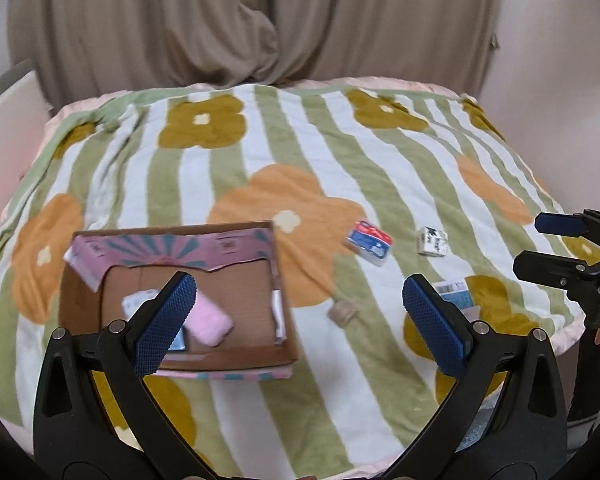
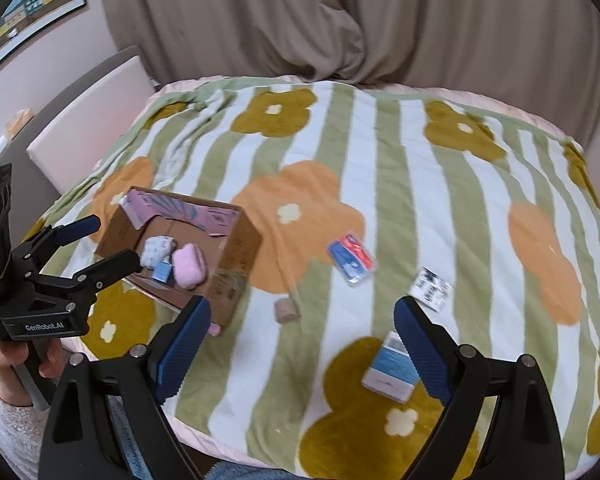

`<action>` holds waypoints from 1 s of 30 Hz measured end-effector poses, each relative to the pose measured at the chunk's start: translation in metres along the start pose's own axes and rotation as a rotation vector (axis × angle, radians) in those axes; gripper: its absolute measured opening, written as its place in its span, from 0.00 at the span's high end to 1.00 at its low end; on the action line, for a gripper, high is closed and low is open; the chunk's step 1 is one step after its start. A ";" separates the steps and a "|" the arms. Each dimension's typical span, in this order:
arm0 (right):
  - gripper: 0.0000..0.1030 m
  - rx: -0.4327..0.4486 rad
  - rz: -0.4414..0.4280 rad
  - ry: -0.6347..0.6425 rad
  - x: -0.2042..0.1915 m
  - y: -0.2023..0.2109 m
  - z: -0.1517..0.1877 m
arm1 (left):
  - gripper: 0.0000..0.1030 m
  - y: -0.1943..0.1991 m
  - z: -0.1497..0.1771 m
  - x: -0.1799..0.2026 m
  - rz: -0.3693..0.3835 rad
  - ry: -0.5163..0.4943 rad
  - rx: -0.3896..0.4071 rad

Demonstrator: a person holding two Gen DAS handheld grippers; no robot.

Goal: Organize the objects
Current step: 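Withdraw both tools from the box toward the remaining items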

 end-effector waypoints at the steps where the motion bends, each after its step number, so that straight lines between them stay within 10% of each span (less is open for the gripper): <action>1: 0.11 -0.005 0.012 -0.018 0.007 0.000 0.004 | 0.00 -0.004 0.000 0.008 0.011 -0.011 -0.007; 30: 0.11 -0.068 0.164 -0.136 0.092 -0.094 0.087 | 0.00 -0.183 0.000 0.115 0.089 -0.247 -0.159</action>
Point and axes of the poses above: each gripper's, at about its wrist camera, not at the fingertips, and y roughly against the way its jaws point, x to its right, z to its underside, the point moved 4 cm from there along -y, roughly the way its jaws point, and after that the axes turned 1 degree about -y, right-handed, at the moved point
